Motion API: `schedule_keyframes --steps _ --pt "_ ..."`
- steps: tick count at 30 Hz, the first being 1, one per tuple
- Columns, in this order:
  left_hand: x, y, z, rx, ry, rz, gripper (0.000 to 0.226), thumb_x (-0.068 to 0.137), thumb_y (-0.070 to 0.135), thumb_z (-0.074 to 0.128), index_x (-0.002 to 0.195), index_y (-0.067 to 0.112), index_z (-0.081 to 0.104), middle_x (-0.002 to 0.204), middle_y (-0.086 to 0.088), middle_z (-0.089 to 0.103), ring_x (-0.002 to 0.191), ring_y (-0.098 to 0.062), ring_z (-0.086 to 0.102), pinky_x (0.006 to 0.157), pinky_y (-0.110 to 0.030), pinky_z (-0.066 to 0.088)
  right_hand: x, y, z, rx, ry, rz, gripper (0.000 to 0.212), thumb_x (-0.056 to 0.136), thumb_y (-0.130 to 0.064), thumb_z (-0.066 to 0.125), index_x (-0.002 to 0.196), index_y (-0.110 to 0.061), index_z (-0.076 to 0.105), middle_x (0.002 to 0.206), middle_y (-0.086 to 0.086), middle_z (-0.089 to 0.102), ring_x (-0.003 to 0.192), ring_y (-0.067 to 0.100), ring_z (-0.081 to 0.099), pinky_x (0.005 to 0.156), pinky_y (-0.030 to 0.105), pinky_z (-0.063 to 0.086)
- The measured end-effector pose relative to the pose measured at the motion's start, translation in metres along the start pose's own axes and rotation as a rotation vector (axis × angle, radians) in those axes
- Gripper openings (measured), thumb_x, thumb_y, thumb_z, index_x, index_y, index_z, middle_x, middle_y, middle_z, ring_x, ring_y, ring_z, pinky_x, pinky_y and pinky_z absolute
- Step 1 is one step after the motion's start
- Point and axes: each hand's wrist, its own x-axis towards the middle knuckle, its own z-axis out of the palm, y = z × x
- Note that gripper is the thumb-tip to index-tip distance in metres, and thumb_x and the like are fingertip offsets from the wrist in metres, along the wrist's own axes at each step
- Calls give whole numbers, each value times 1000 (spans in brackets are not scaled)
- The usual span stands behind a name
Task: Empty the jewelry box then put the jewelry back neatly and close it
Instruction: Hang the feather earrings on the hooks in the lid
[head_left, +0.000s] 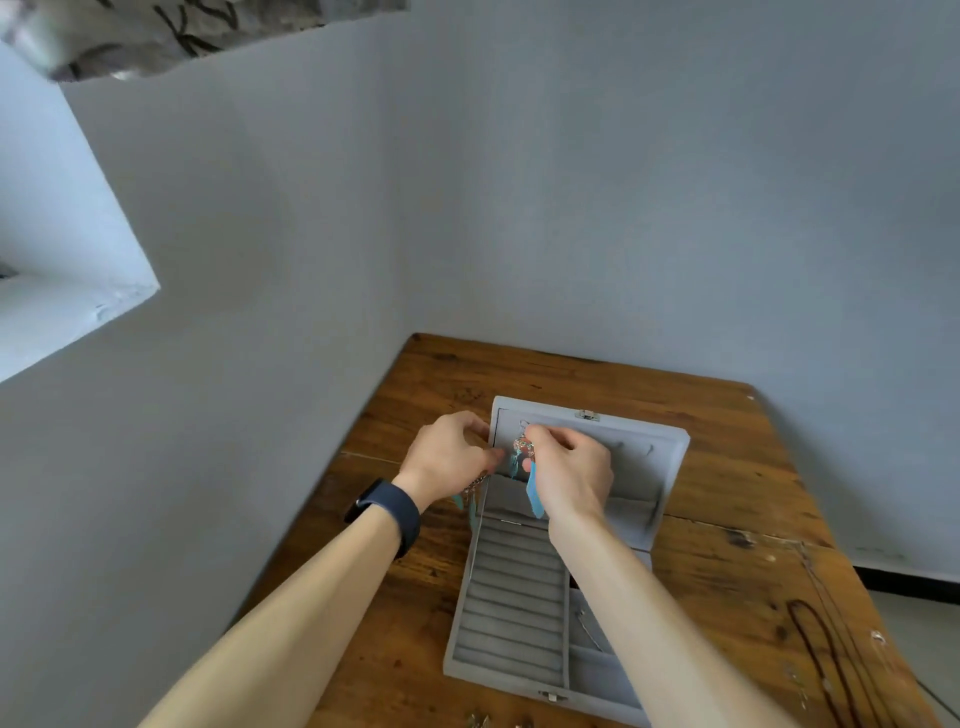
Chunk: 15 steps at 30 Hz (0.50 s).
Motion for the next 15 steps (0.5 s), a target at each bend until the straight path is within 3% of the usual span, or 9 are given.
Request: schedule_keyframes --steps 4,9,15 --pt "-6 -2 3 30 39 16 27 85 39 73 106 30 59 89 8 67 80 -10 63 67 -28 51 -9 2 6 97 41 50 10 86 -26 70 84 -17 74 67 -6 72 56 5 67 63 28 57" --pt "-13 -1 5 30 68 39 25 88 36 72 108 29 58 91 7 65 80 -10 61 61 -24 46 -15 -1 7 149 62 98 13 86 -27 68 79 -16 72 57 -5 69 58 7 66 69 31 57" --pt "-17 -2 5 61 97 47 26 89 38 70 111 33 57 90 9 64 78 -11 60 55 -24 40 -19 2 7 168 10 160 14 90 -23 66 85 -10 71 72 4 72 51 7 61 45 20 48"
